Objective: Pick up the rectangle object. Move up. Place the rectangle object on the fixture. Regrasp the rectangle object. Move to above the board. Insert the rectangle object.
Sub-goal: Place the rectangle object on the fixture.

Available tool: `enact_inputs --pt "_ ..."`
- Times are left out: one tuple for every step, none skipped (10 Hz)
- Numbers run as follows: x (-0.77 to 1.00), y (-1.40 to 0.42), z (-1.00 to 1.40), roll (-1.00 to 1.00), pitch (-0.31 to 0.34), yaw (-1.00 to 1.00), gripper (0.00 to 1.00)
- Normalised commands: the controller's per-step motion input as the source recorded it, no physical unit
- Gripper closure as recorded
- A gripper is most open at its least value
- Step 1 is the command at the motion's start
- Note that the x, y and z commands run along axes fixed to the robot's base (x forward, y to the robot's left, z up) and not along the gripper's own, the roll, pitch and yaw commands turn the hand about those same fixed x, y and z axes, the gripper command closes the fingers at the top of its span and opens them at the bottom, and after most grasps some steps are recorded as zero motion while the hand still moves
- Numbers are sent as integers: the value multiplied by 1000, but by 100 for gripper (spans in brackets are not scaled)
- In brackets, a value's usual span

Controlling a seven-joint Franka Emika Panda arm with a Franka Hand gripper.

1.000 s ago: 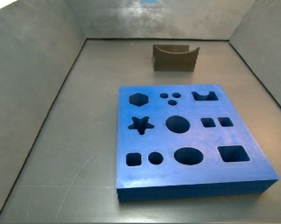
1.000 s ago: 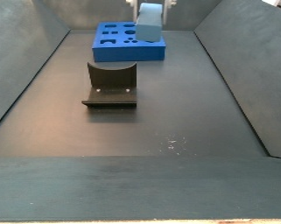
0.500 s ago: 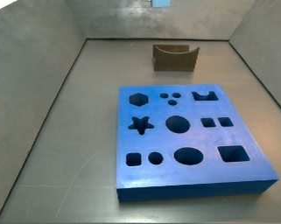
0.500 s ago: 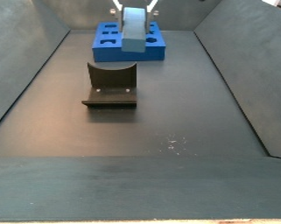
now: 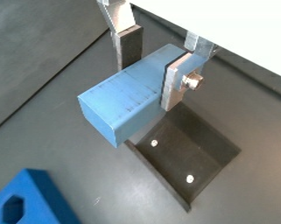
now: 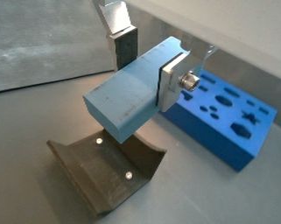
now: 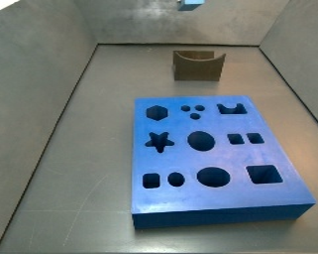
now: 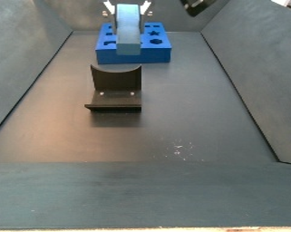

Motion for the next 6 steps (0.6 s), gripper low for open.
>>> enact_inputs --pt "462 55 -18 -790 338 -95 100" --pt "412 53 -17 -618 287 -116 100" --pt "374 50 -16 -522 260 -123 100" --pt "276 49 -15 -380 184 -137 100" --pt "213 51 -14 -325 157 -140 100" --pt "153 79 -1000 -1000 38 -194 100"
